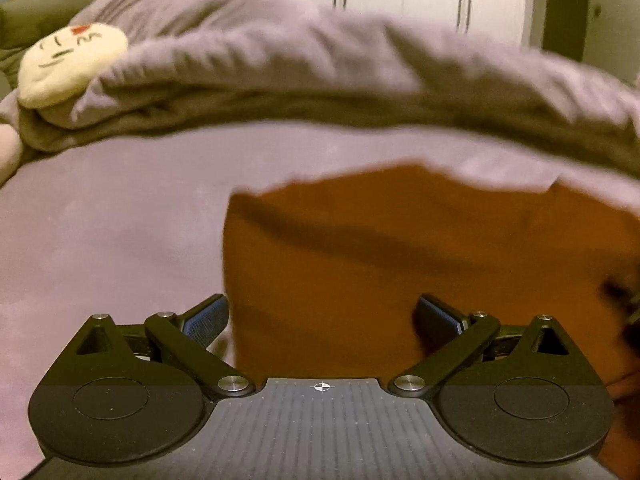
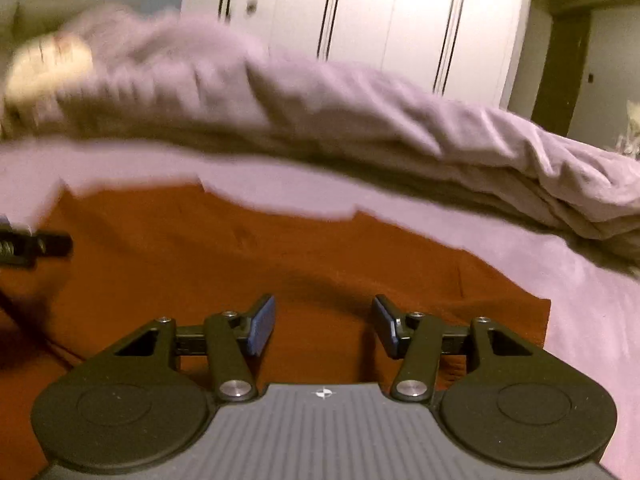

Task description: Fold small clothes

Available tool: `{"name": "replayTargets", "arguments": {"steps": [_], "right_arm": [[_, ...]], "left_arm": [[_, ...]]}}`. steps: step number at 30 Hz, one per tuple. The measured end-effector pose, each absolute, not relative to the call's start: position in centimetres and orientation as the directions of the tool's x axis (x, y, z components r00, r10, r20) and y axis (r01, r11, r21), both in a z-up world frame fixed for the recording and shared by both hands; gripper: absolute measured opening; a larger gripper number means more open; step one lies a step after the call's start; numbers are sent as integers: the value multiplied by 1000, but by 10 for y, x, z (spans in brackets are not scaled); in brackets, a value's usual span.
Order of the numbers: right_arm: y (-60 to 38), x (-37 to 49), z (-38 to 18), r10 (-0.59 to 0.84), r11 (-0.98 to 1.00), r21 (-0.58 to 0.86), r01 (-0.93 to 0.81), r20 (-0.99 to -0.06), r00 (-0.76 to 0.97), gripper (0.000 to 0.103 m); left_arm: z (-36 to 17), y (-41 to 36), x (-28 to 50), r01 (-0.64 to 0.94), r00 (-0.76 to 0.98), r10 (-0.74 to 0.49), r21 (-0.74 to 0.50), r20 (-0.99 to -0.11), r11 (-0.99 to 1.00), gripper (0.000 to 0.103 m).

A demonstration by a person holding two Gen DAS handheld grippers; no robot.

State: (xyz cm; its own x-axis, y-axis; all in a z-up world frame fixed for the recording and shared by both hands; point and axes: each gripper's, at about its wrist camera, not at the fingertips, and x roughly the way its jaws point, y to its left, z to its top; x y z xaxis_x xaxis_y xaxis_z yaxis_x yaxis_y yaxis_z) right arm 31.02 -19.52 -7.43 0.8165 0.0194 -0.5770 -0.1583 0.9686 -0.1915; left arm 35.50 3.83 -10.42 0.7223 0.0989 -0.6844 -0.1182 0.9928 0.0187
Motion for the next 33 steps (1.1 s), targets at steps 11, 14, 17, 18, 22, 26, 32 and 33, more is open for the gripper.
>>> {"name": "replayTargets", "arguments": {"steps": [11,14,17,18,22,26,32,33], "right_arm": [[-281,352,-90,-38,998,-69,-3,-586,810,76],[-271,336,-74,-64,997,-72,27,-584,810,75],[-283,294,-53,58,990,142,27,-559,827,74],[-286,277,-53,107,975,222,22,-555,825,70],[-303,246,-70,195,900,422,110,-614,765,42],[-305,249,-86,110,940,314,136,-653,749,16],[-294,247,-87,43,987,142,69,-663,748,9],[-292,244,-82,35,991,121,63,-669,743,9]], "left_arm": [[-118,62,355,-148,734,40,-103,-678,984,103],[-102,55,343,-153,709,86,-34,-700,988,103],[-90,53,306,-116,741,34,-78,-671,990,103],[-89,51,296,-104,744,5,-108,-668,989,103],[-99,46,291,-97,727,-1,-105,-686,990,103],[-100,53,297,-100,706,-8,-111,-708,989,103],[-93,62,283,-123,663,31,-68,-748,990,103],[-90,64,278,-138,642,56,-44,-765,989,103]]}}
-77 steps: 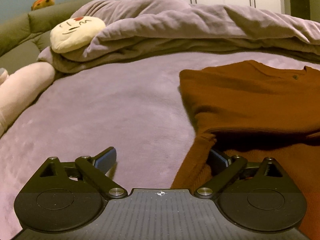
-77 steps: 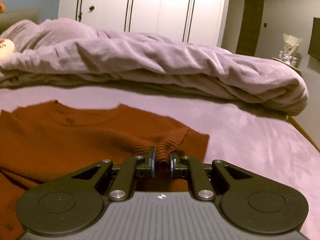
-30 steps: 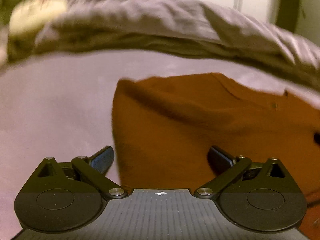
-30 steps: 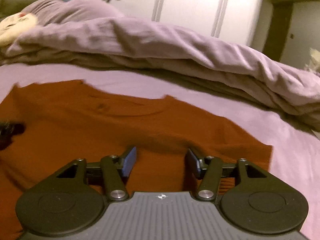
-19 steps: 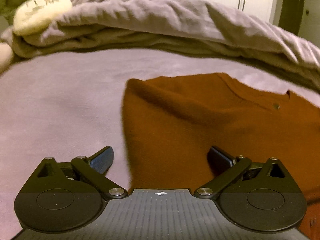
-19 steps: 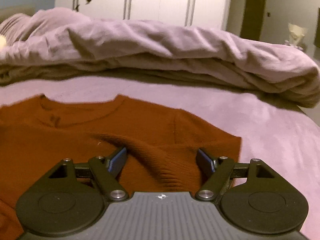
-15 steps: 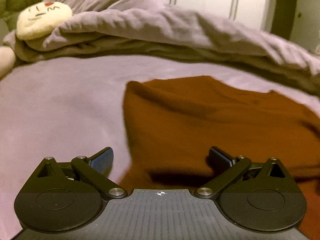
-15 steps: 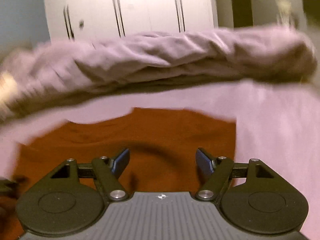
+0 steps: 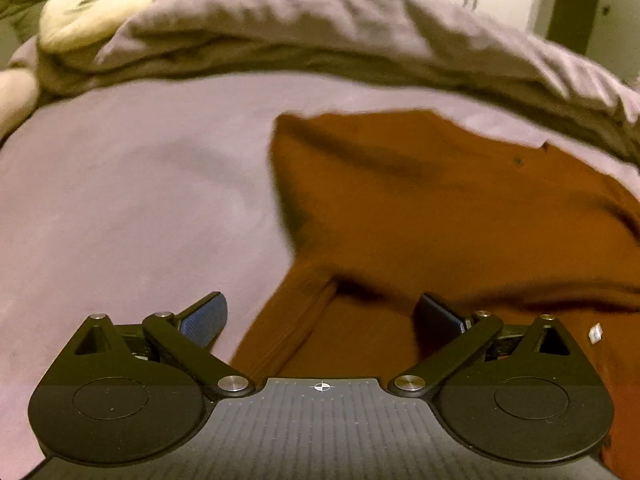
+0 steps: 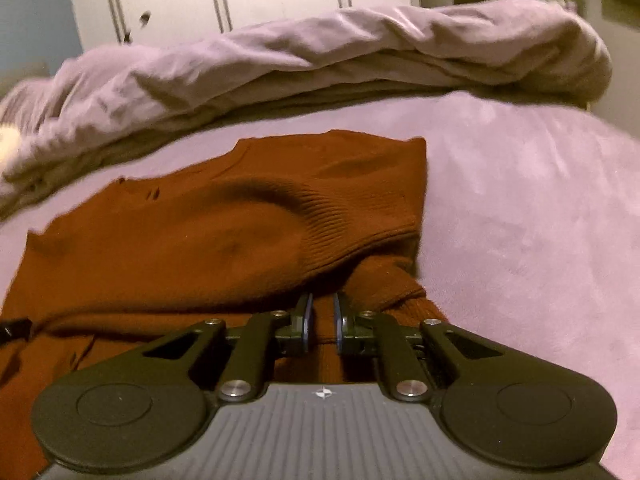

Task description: Fold small clothes

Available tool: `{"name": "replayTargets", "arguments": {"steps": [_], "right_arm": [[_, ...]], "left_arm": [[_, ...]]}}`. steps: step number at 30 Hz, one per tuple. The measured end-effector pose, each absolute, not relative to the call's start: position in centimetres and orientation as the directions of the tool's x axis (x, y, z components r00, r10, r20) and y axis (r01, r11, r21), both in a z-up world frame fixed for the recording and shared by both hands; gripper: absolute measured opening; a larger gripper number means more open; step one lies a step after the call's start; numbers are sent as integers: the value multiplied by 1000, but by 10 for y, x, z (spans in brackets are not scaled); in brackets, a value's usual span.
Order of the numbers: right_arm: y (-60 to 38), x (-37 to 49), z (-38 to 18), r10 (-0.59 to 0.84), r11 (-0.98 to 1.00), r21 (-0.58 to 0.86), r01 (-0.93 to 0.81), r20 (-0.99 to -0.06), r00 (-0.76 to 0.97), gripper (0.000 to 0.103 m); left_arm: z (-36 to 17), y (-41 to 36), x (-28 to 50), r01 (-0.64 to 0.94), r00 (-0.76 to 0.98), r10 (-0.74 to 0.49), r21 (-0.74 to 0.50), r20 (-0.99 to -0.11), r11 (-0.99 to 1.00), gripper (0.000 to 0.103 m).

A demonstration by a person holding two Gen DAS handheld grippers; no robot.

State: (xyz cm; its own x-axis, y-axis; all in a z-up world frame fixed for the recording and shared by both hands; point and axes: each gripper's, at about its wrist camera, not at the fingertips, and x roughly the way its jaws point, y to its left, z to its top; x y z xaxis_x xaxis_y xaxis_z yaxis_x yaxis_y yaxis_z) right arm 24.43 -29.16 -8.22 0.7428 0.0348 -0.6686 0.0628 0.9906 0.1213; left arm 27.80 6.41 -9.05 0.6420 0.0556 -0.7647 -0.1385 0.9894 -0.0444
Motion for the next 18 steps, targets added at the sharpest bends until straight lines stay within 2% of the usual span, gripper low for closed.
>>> {"name": "replayTargets", "arguments": {"steps": [2,3,4,6,8,11,13,15,18], "right_arm": [[-294,233,-72,22,991,114,77,-682,731,17],[-296,226,-69,10,989,114,95,-689,725,36],[-300,213,-66,10,988,119,100,-689,725,47],[-310,181,-60,16,988,123,92,-682,731,48],[-320,146,-55,10,989,111,93,-692,722,56],[-334,94,-53,12,990,105,89,-711,703,58],[-338,64,-54,-9,993,74,92,-729,685,66],[-343,44,-56,-10,993,69,92,-743,669,67],[-350,27,-57,42,986,139,93,-744,667,67]], "left_arm": [[-83,66,255,-134,648,80,-10,-758,991,103],[-80,68,241,-128,650,79,-6,-756,992,103],[-78,72,226,-124,649,76,-6,-757,992,103],[-77,77,193,-116,638,71,-4,-767,993,103],[-78,85,160,-129,623,86,7,-777,992,103],[-77,97,116,-141,612,57,-38,-789,989,103],[-76,99,99,-146,604,41,-60,-796,987,103],[-77,99,89,-139,582,24,-71,-813,988,103],[-79,100,84,-127,552,-23,-111,-833,986,103]]}}
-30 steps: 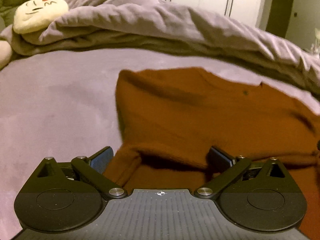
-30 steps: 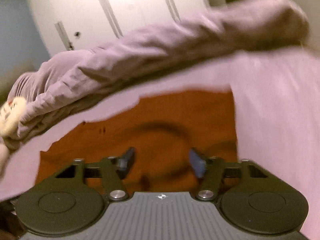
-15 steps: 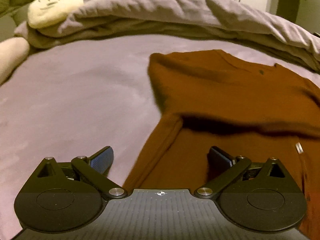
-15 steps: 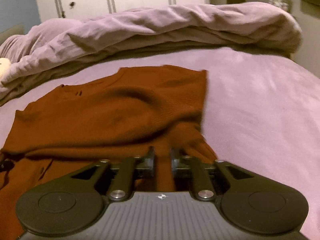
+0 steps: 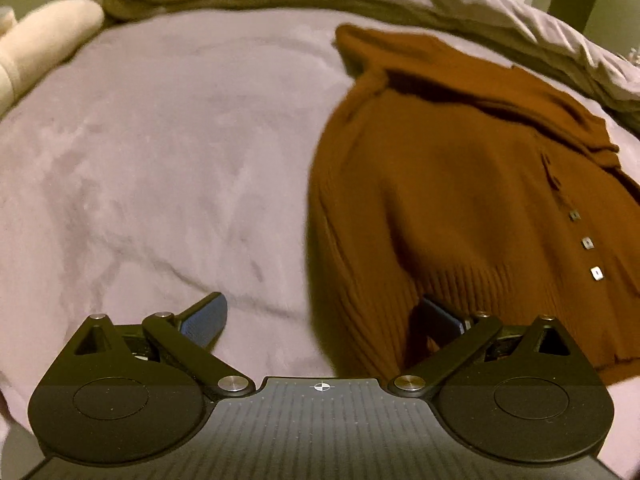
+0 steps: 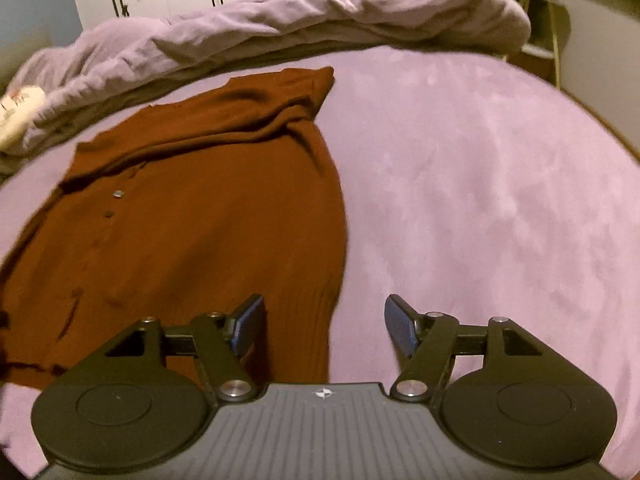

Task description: Fold small clothes

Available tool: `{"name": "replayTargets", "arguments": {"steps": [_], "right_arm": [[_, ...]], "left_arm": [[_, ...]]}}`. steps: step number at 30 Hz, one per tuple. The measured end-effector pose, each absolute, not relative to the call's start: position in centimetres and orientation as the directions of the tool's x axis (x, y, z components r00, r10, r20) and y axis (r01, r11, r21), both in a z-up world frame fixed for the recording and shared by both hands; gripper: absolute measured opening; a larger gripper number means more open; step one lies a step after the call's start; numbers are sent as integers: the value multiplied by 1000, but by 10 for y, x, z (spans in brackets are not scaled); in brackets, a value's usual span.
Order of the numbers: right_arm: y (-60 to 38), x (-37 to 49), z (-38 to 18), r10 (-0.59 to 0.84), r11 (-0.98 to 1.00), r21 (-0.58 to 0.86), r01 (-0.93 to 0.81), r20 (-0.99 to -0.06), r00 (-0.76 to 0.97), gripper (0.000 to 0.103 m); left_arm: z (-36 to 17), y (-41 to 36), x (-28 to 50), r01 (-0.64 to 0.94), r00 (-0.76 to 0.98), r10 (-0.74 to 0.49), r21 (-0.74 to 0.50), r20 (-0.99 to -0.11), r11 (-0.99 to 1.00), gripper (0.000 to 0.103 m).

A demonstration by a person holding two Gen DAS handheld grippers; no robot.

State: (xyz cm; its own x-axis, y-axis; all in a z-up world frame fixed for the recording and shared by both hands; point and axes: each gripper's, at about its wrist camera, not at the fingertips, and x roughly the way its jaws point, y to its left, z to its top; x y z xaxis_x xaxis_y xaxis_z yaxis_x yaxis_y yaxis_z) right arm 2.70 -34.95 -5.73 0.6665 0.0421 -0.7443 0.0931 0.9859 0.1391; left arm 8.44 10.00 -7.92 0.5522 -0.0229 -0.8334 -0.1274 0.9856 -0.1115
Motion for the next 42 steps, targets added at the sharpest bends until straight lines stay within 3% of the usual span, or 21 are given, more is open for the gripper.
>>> {"name": "replayTargets", "arguments": {"steps": [3,7,9,11,18,30,38,42], "right_arm": [[-350,22,-54,67,982,169,88,-739,671,63],[-351,19,-54,65,981,170,92,-738,671,49],[-354,17,-53,72,978,183,96,-737,672,45],[-355,16,-53,76,977,189,98,-740,668,43],[-357,11,-55,90,977,195,89,-749,656,41],[-361,9,-52,136,966,246,81,-750,648,39],[-358,8,-60,181,957,283,66,-759,625,26],[-359,11,-63,184,955,287,72,-767,615,14]], "left_arm": [[-77,101,81,-138,549,-89,-196,-831,971,103],[-78,100,74,-133,540,-187,-303,-820,944,101],[-81,94,75,-118,516,-168,-264,-840,957,91],[-81,92,76,-118,513,-152,-245,-845,962,88],[-79,97,76,-114,503,-220,-317,-836,941,68],[-79,97,79,-114,489,-238,-332,-839,936,68],[-80,94,79,-83,477,-273,-352,-836,932,66],[-79,95,83,-53,458,-300,-363,-837,930,56]]}}
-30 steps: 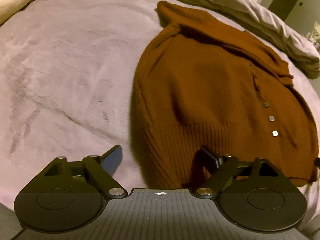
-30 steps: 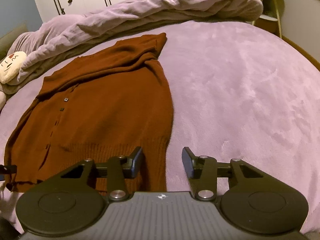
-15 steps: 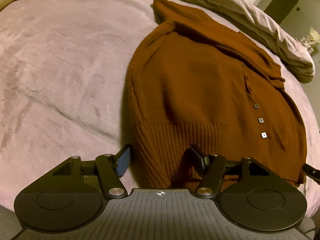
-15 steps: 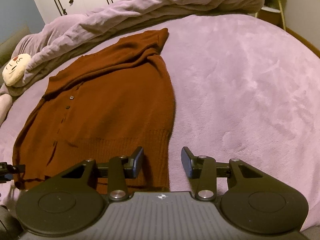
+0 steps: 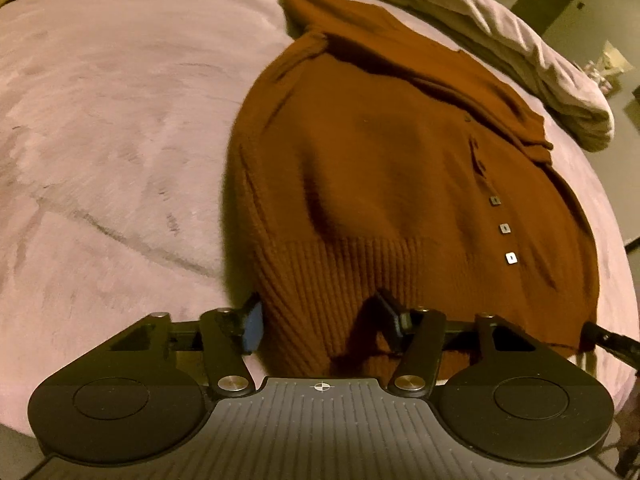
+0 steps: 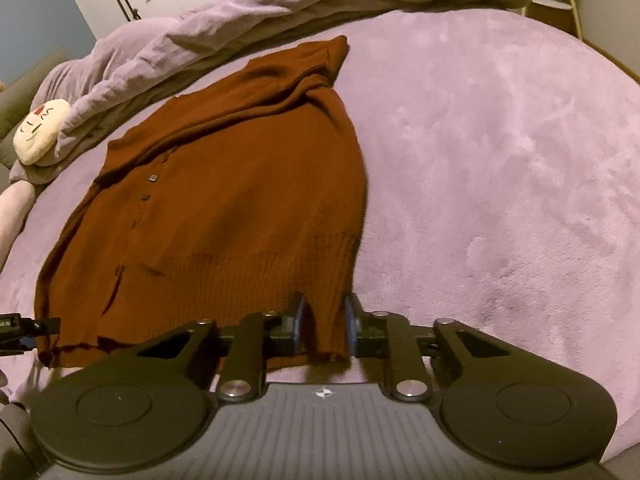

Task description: Fold small clothes

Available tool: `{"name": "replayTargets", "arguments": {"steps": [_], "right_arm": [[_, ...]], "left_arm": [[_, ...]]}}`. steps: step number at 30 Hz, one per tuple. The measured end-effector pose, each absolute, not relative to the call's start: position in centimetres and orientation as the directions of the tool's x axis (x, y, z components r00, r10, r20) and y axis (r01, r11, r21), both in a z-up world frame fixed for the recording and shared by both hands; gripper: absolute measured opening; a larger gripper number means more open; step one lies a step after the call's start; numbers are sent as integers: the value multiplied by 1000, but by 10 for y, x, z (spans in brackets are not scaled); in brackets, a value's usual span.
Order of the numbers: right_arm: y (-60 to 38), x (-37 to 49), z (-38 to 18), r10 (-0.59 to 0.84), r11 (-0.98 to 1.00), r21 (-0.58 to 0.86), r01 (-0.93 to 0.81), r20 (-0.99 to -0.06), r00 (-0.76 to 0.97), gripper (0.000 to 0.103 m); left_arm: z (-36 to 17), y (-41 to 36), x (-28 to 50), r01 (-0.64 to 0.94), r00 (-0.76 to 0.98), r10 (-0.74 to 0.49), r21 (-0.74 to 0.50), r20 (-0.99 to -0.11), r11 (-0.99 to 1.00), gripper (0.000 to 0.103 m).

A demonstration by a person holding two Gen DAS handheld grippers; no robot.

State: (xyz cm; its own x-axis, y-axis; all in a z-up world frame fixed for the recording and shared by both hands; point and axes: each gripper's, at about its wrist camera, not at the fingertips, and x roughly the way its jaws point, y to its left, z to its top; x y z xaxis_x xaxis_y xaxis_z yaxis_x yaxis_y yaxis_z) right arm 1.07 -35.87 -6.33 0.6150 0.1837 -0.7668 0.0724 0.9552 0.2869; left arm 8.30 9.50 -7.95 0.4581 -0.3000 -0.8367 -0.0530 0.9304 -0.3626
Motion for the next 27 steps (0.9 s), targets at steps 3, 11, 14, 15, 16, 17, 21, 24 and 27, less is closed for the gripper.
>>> {"name": "replayTargets", "arguments": {"steps": [3,11,14,15,16,17,21,24,27], "right_arm": [[-366,12,-65,226,933,348,89,-763,605,6],[-384,17,-66,349,843,519,138,-725,594,5],[-390,21,-61,412,778,610,147,-673,614,5],[-391,23,-58,419,768,624,147,-662,622,5],[-392,26,-55,425,757,637,143,-647,633,5],[-393,30,-51,434,746,651,137,-632,642,5],[-394,56,-31,426,741,664,105,-584,691,4],[-389,84,-17,387,771,633,70,-554,737,4],[-387,118,-11,347,792,606,71,-543,765,4]], "left_arm": [[-78,94,88,-15,435,-299,-339,-850,941,42],[-69,98,98,56,406,-355,-365,-842,929,11],[-55,105,100,52,450,-411,-436,-793,899,10],[-50,108,102,47,470,-426,-460,-773,887,10],[-43,111,106,44,493,-441,-485,-750,873,10],[-37,113,110,43,517,-450,-503,-728,863,10],[-10,120,138,43,609,-433,-516,-665,855,10],[1,115,168,46,657,-399,-494,-640,868,10],[3,109,196,32,681,-366,-474,-634,880,10]]}}
